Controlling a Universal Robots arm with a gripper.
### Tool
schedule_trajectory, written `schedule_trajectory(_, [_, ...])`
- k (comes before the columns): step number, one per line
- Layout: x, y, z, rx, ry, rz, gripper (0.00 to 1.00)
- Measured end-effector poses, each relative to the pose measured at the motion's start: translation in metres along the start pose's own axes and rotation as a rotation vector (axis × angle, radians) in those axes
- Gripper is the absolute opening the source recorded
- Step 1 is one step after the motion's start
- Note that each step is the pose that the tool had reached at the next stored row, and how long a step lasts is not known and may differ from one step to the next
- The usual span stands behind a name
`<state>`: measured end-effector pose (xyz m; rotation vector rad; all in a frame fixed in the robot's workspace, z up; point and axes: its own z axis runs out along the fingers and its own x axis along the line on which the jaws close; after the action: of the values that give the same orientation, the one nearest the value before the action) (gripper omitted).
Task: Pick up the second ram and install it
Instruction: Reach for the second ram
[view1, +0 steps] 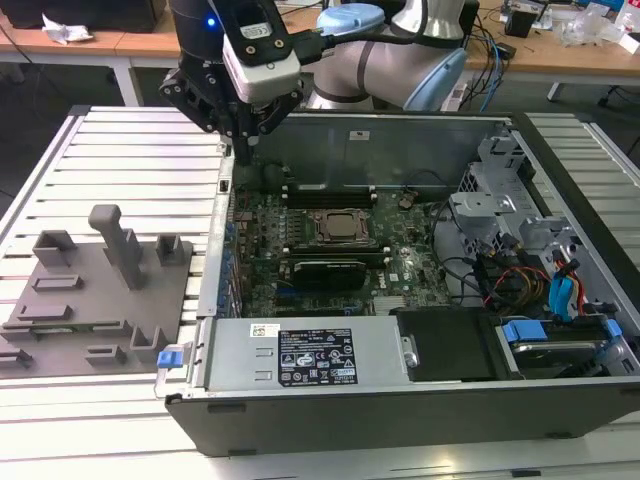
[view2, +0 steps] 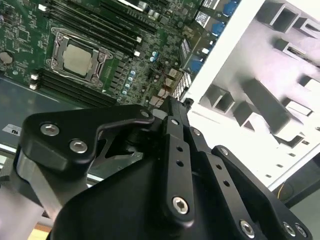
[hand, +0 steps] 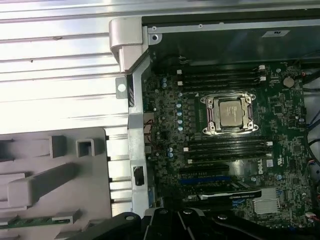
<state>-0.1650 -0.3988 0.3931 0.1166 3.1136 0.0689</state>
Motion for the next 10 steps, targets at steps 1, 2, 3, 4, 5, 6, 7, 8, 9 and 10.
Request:
schedule_trajectory(1, [0.0037, -0.0003, -0.0001, 0.0, 0.0, 0.0, 0.11])
schedule_trajectory(2, [0.0068, -0.0005, -0.0001, 0.0, 0.0, 0.0, 0.11])
schedule_trajectory(3, [0.0088, -0.0007, -0.0001, 0.0, 0.0, 0.0, 0.11])
schedule_trajectory(4, [0.0098, -0.0007, -0.0002, 0.0, 0.0, 0.0, 0.11])
schedule_trajectory(5, [0.012, -0.0009, -0.0002, 0.0, 0.0, 0.0, 0.11])
schedule_trajectory(6, [0.0141, -0.001, -0.0002, 0.0, 0.0, 0.0, 0.11])
schedule_trajectory(7, [0.0159, -0.0012, -0.0003, 0.0001, 0.0, 0.0, 0.11])
schedule_trajectory(8, [0.0191, -0.0014, -0.0003, 0.0, 0.0, 0.0, 0.11])
schedule_trajectory(9, [0.0222, -0.0017, -0.0004, 0.0, 0.0, 0.0, 0.11])
schedule_trajectory(10, [0.0259, -0.0019, -0.0004, 0.0, 0.0, 0.0, 0.11])
